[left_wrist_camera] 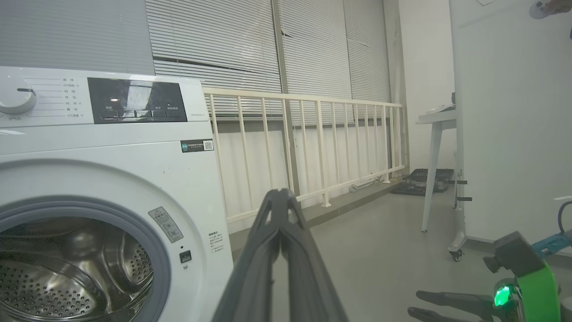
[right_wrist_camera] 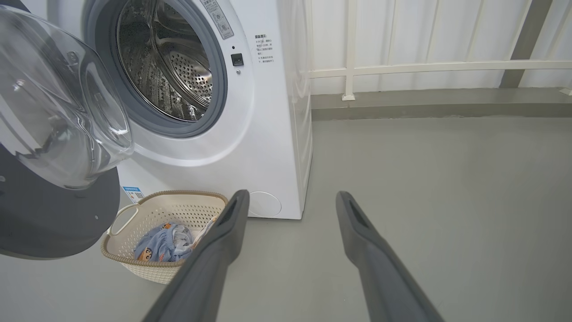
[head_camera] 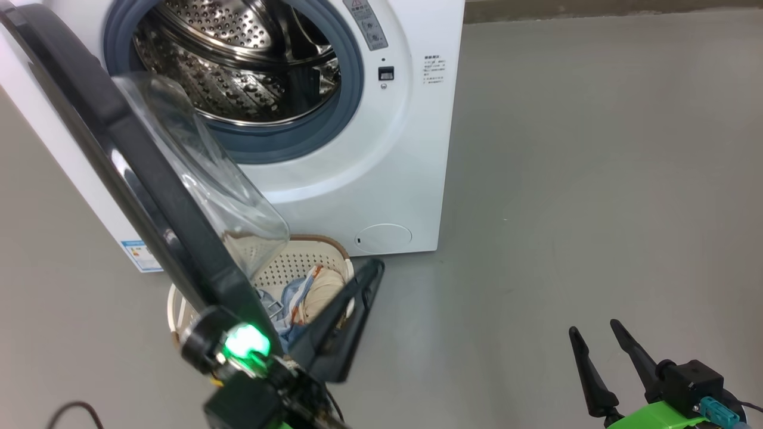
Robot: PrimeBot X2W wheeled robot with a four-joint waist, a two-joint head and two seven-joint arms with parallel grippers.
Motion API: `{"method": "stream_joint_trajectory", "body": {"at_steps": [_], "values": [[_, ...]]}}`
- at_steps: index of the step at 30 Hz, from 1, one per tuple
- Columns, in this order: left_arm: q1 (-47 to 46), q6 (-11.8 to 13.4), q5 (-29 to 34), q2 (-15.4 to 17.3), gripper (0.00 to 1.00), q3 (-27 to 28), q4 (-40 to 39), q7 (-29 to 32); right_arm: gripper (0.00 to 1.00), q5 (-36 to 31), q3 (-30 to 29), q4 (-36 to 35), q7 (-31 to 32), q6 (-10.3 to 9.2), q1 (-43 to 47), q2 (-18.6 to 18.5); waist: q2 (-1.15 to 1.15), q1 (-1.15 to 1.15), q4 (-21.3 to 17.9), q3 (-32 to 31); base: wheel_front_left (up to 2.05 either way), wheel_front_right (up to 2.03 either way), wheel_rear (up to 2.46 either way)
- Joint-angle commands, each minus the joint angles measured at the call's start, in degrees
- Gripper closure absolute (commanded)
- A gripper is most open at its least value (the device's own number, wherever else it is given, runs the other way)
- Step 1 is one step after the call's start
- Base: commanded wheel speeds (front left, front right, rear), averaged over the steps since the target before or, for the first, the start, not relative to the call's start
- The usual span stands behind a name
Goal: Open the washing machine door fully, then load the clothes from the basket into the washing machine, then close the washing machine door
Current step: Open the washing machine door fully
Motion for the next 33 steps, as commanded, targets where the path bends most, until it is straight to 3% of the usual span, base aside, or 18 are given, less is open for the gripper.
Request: {"method": "stream_joint_trajectory", "body": {"at_steps": [1, 10, 17, 33], "values": [[-0.3, -0.1, -0.6, 0.0, 1.00, 1.4, -0.6, -0.3, 0.00, -0.1, 1.5, -1.2, -0.7, 0.09, -2.1, -0.9, 0.00, 0.00, 0.1, 0.1, 0.00, 0.00, 0.00], [3.9, -0.1, -1.3, -1.0, 1.00, -1.4, 6.5, -0.3, 0.00, -0.2, 1.6, -1.5, -0.7, 0.09, -2.3, -1.2, 0.00, 0.00, 0.7, 0.8, 0.00, 0.00, 0.00], [3.5, -0.1, -2.6, -1.2, 1.00, 0.9, 14.7, -0.3, 0.00, 0.0, 2.2, -1.1, -0.7, 0.09, -2.7, -1.7, 0.00, 0.00, 0.4, 1.3, 0.00, 0.00, 0.00], [-0.5, -0.1, -3.3, -1.7, 1.00, 5.0, 19.9, -0.3, 0.00, 1.0, 1.9, -1.1, -0.7, 0.09, -3.7, -1.9, 0.00, 0.00, 0.6, 4.2, 0.00, 0.00, 0.00]]}}
